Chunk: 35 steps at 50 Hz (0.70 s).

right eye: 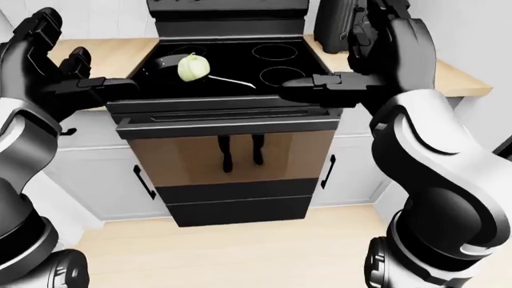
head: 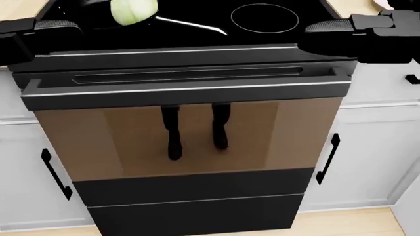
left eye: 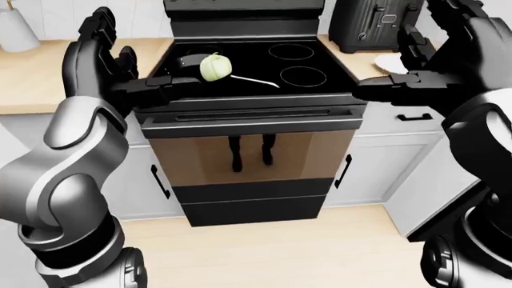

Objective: Pick the squash from the pan and place it on the plate.

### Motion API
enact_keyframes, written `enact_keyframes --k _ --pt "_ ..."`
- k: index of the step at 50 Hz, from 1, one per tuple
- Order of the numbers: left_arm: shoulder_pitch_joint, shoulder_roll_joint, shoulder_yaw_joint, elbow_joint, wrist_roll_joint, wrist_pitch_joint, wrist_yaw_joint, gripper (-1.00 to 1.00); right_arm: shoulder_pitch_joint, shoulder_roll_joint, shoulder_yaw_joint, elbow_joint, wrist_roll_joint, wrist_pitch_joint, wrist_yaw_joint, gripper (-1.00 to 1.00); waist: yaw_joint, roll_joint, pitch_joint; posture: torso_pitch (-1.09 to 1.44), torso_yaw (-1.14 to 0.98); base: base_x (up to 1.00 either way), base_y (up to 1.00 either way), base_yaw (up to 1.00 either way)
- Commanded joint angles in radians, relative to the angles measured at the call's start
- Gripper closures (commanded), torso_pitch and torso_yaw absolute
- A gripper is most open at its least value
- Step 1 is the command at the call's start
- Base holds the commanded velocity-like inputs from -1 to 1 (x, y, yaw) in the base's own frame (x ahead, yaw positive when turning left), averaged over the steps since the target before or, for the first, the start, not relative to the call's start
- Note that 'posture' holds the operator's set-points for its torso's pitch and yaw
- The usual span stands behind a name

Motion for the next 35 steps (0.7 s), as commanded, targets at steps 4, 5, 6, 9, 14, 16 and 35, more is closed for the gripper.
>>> enact_keyframes --k 4,5,6,9,14,16,35 --pt "-0.028 0.007 0.001 -0.023 -0.004 -0.033 -0.006 -1.0 -0.024 -0.015 -0.019 -0.012 -0.014 -0.039 -0.001 -1.0 0.001 -0.032 -0.015 0.0 0.0 0.12 0.08 0.0" --pt "-0.027 0.006 0.0 -0.023 -0.003 -0.034 -0.006 -1.0 -0.022 -0.014 -0.018 -0.012 -0.016 -0.042 0.0 -1.0 0.004 -0.051 -0.014 0.0 0.0 0.13 0.08 0.0" --pt "-0.028 0.006 -0.001 -0.02 -0.002 -0.035 -0.007 -1.0 -0.024 -0.014 -0.018 -0.012 -0.015 -0.04 0.0 -1.0 0.006 -0.076 -0.017 0.0 0.0 0.12 0.08 0.0" --pt "-0.029 0.006 0.002 -0.022 -0.004 -0.032 -0.006 -1.0 -0.027 -0.013 -0.019 -0.014 -0.011 -0.035 -0.005 -1.0 0.005 -0.083 -0.019 0.0 0.0 0.13 0.07 0.0" --pt "-0.03 0.007 0.004 -0.026 -0.008 -0.028 -0.004 -1.0 -0.026 -0.011 -0.017 -0.019 -0.01 -0.033 -0.008 -1.0 -0.002 -0.041 -0.011 0.0 0.0 0.14 0.04 0.0" --pt "-0.032 0.008 0.006 -0.03 -0.012 -0.024 -0.002 -1.0 -0.028 -0.011 -0.017 -0.02 -0.009 -0.031 -0.009 -1.0 -0.006 -0.017 -0.004 0.0 0.0 0.14 0.04 0.0" --pt "-0.034 0.011 0.003 -0.043 -0.016 -0.015 0.004 -1.0 -0.026 -0.013 -0.019 -0.018 -0.002 -0.034 -0.01 -1.0 0.004 -0.073 -0.019 0.0 0.0 0.14 0.01 0.0"
